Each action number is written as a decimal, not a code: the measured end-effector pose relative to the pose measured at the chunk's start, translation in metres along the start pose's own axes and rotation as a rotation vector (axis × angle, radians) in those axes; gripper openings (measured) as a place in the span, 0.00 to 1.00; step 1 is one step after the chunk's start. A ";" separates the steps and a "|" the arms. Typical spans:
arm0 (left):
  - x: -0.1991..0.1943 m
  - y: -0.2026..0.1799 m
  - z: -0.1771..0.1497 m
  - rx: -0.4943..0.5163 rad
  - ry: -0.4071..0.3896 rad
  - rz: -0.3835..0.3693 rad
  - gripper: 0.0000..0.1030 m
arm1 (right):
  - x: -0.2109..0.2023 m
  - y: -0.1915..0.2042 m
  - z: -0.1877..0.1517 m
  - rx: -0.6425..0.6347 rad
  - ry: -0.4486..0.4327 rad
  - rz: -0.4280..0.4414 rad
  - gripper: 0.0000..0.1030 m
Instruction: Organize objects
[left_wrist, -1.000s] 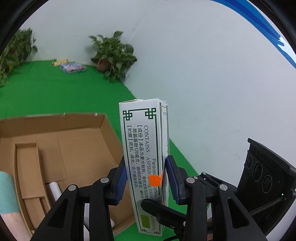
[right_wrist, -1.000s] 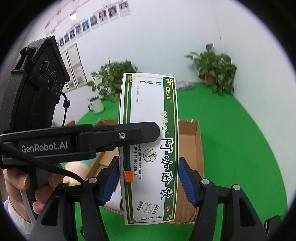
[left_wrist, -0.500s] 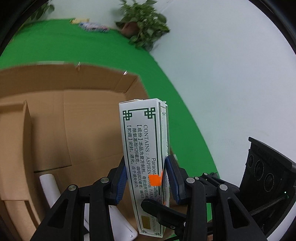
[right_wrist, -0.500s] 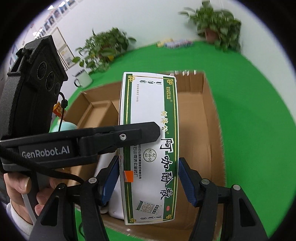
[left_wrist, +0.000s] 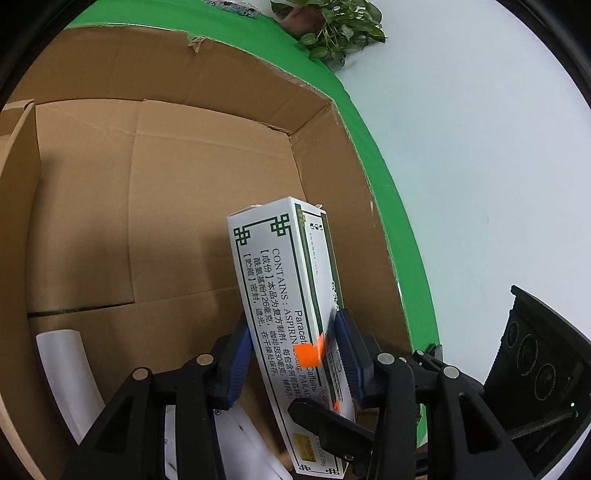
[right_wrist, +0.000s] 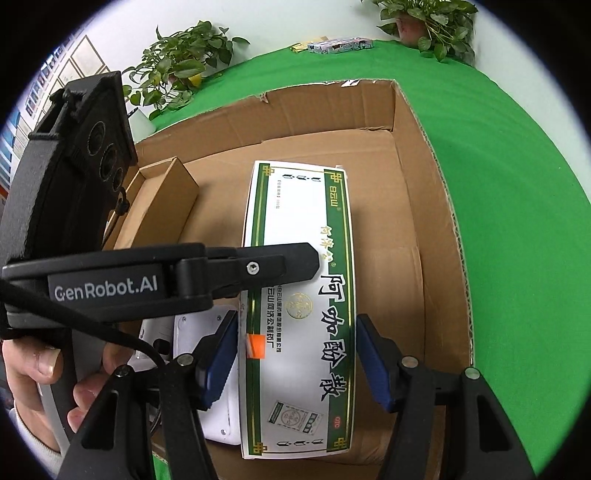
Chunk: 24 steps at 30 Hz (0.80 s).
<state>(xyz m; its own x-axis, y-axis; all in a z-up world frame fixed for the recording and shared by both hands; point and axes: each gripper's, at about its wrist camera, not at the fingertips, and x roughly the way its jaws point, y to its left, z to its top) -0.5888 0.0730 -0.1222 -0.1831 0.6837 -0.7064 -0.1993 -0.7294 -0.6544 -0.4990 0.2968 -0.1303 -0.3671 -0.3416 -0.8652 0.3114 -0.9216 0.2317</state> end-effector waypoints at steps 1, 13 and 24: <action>0.000 -0.001 0.000 0.003 -0.001 -0.001 0.41 | -0.002 0.001 0.000 -0.007 -0.002 -0.003 0.59; 0.015 0.000 0.001 -0.027 -0.010 0.039 0.46 | -0.003 0.002 0.003 -0.042 -0.008 -0.076 0.59; -0.020 -0.019 -0.011 0.023 -0.104 0.168 0.59 | 0.005 0.005 -0.014 -0.027 0.003 -0.001 0.62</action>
<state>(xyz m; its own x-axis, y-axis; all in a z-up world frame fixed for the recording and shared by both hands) -0.5710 0.0732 -0.0981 -0.3138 0.5518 -0.7727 -0.1793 -0.8336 -0.5225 -0.4871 0.2936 -0.1394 -0.3652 -0.3397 -0.8667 0.3344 -0.9168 0.2184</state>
